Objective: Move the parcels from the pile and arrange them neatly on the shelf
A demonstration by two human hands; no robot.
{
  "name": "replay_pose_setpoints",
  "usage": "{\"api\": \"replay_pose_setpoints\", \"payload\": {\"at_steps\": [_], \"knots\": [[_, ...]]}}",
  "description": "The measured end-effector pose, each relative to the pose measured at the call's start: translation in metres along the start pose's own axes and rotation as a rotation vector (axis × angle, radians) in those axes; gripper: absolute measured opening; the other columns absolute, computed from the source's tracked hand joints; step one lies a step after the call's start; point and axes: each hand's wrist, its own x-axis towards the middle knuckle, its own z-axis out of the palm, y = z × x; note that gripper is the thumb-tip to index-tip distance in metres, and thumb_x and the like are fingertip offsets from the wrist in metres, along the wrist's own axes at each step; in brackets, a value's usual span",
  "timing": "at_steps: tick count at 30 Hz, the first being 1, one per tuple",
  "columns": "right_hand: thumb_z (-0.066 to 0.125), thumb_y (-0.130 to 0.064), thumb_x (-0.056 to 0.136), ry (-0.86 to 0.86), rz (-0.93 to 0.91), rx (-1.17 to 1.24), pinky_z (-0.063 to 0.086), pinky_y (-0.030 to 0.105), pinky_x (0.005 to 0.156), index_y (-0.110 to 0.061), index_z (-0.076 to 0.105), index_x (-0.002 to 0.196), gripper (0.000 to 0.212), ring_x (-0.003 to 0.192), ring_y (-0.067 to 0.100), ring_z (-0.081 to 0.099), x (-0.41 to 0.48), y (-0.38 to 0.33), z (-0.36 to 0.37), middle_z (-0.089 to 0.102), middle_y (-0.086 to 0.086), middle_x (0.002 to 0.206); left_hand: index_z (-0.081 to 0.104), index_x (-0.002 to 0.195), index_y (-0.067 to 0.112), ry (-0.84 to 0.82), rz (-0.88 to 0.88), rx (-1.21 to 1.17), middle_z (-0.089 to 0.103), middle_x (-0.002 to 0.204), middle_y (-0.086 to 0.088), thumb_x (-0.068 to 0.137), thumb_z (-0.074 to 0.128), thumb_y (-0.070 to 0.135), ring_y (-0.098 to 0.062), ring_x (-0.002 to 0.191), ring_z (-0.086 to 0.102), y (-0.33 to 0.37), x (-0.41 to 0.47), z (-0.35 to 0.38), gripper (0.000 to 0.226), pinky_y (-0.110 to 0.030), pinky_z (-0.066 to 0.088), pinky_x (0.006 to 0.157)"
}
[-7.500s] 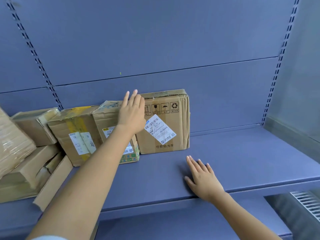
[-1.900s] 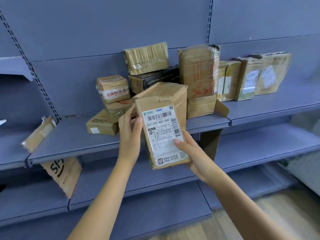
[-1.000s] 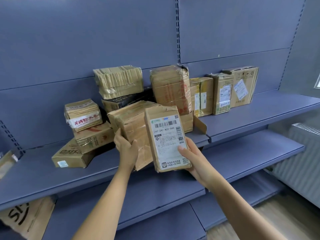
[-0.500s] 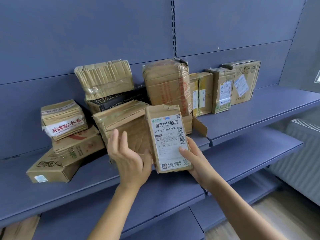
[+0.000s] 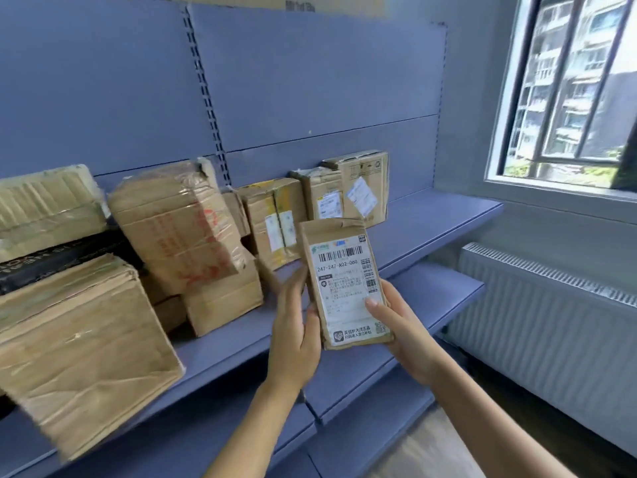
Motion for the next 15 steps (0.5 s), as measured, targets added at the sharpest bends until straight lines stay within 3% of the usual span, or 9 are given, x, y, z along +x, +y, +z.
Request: {"api": "replay_pose_setpoints", "payload": {"at_steps": [4,7,10,12,15], "knots": [[0.058,-0.032,0.088,0.134,-0.068,-0.007,0.057,0.035,0.076,-0.021,0.046,0.133,0.047,0.113,0.024,0.064,-0.024,-0.030,-0.095,0.065,0.002,0.127,0.037,0.140,0.021,-0.106,0.022,-0.140,0.041,0.142,0.011,0.092,0.039,0.005,-0.006,0.133,0.039,0.027,0.018,0.104,0.051,-0.027,0.034,0.110],[0.056,-0.032,0.088,0.228,-0.086,-0.010,0.057,0.034,0.074,-0.021,0.046,0.132,0.047,0.109,0.023,0.066,-0.040,-0.044,-0.153,0.067,0.002,0.124,0.038,0.141,0.014,-0.217,0.021,-0.222,0.044,0.143,0.002,0.095,0.036,0.015,-0.012,0.134,0.039,0.042,0.024,0.166,0.046,-0.038,0.035,0.111],[0.058,-0.031,0.087,0.305,-0.084,0.031,0.055,0.043,0.078,-0.019,0.045,0.134,0.050,0.114,0.030,0.063,-0.049,-0.049,-0.198,0.062,0.009,0.129,0.038,0.139,0.022,-0.290,0.073,-0.271,0.043,0.140,0.015,0.096,0.033,0.028,-0.007,0.131,0.040,0.052,0.032,0.211,0.043,-0.027,0.035,0.108],[0.060,-0.034,0.085,0.350,-0.081,0.017,0.057,0.040,0.077,-0.022,0.047,0.132,0.050,0.112,0.028,0.064,-0.050,-0.050,-0.222,0.062,0.008,0.128,0.037,0.140,0.025,-0.326,0.096,-0.281,0.042,0.139,0.022,0.097,0.032,0.036,-0.005,0.130,0.040,0.052,0.039,0.235,0.045,-0.018,0.034,0.105],[0.064,-0.041,0.082,0.386,-0.059,-0.026,0.057,0.032,0.076,-0.031,0.049,0.131,0.052,0.111,0.023,0.066,-0.041,-0.050,-0.249,0.064,0.001,0.126,0.032,0.142,0.033,-0.381,0.033,-0.283,0.039,0.135,0.028,0.094,0.033,0.049,-0.004,0.132,0.039,0.042,0.051,0.265,0.051,-0.025,0.043,0.101]]}}
